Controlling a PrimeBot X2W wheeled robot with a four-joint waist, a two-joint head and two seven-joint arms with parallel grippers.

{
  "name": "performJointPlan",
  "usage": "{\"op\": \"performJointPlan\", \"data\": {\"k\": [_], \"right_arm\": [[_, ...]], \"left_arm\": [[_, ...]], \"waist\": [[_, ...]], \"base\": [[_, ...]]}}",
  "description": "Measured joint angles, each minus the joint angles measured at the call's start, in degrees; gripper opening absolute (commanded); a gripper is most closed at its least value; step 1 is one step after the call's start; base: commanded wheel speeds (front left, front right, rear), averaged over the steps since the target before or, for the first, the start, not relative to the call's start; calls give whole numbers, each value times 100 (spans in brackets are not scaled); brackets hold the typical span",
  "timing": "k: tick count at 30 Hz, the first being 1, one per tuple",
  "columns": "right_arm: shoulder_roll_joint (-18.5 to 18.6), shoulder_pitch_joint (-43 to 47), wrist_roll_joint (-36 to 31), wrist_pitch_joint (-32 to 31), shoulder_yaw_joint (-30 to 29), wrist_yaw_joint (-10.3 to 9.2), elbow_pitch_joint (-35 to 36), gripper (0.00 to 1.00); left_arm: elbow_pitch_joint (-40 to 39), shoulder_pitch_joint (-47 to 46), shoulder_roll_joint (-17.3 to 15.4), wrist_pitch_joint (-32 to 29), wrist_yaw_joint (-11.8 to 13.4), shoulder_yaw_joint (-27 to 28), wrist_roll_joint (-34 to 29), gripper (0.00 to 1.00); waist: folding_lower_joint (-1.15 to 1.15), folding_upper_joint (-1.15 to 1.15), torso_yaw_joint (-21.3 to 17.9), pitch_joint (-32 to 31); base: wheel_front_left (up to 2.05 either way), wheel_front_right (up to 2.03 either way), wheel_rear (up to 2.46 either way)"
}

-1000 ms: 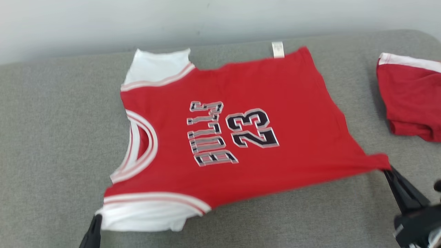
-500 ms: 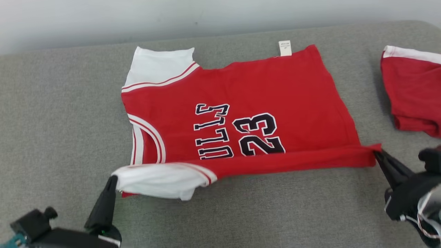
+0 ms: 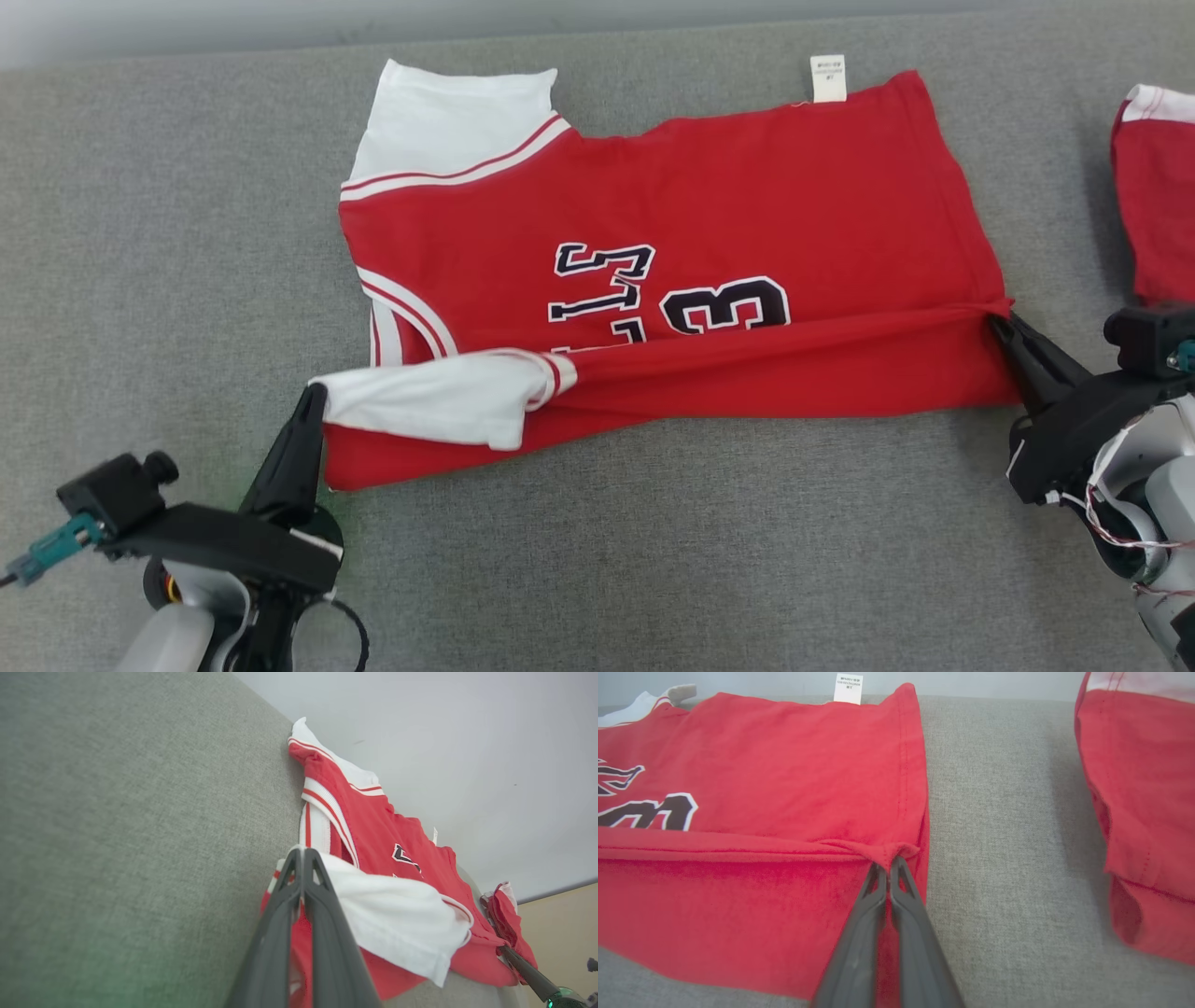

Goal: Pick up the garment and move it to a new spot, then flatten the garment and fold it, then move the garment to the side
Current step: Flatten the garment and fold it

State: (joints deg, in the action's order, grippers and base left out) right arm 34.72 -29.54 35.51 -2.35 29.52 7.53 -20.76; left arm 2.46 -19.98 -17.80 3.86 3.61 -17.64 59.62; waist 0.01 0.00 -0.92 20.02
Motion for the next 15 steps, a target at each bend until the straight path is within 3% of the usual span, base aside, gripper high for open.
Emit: {"op": "performJointPlan", "data": {"k": [2,3,5,7,8,9,10,11,12,15], "right_arm": [[-24,-141,-47,132,107,0,-167,0],[-59,-268,-147,364,140,0,-348,0],[-73,-330,-182,477,161,0,-437,0],[-164,-503,-227,784,265,0,-728,0],[-164,-503,-227,784,265,0,-728,0],[-196,-537,-229,853,321,0,-814,2],[-235,-559,-227,954,352,0,-889,31],[-258,-591,-229,1034,386,0,-976,62],[-274,-628,-233,1160,415,0,-1043,100],[-316,-650,-272,1516,385,0,-1176,100]], "left_arm": [[238,-190,43,87,-68,-34,-116,0],[433,-357,101,205,-178,-48,-146,7],[511,-425,108,254,-252,-63,-182,3],[759,-556,124,354,-358,-118,-264,7],[759,-556,124,354,-358,-118,-264,15],[827,-596,118,382,-377,-146,-314,29],[886,-614,118,408,-387,-163,-352,74],[938,-618,123,441,-394,-172,-388,100],[973,-621,121,487,-403,-179,-434,100],[950,-556,100,630,-392,-164,-488,100]], "waist": [[0,0,12,55],[0,0,17,101],[0,1,15,119],[-1,0,-10,147],[-1,0,-10,147],[-1,0,-20,149],[-1,0,-29,148],[-1,0,-34,140],[-1,0,-37,128],[-1,0,-40,55]], "base": [[0,0,0],[0,0,0],[0,0,0],[0,0,0],[0,0,0],[0,0,0],[0,0,0],[0,0,0],[0,0,0],[0,0,0]]}}
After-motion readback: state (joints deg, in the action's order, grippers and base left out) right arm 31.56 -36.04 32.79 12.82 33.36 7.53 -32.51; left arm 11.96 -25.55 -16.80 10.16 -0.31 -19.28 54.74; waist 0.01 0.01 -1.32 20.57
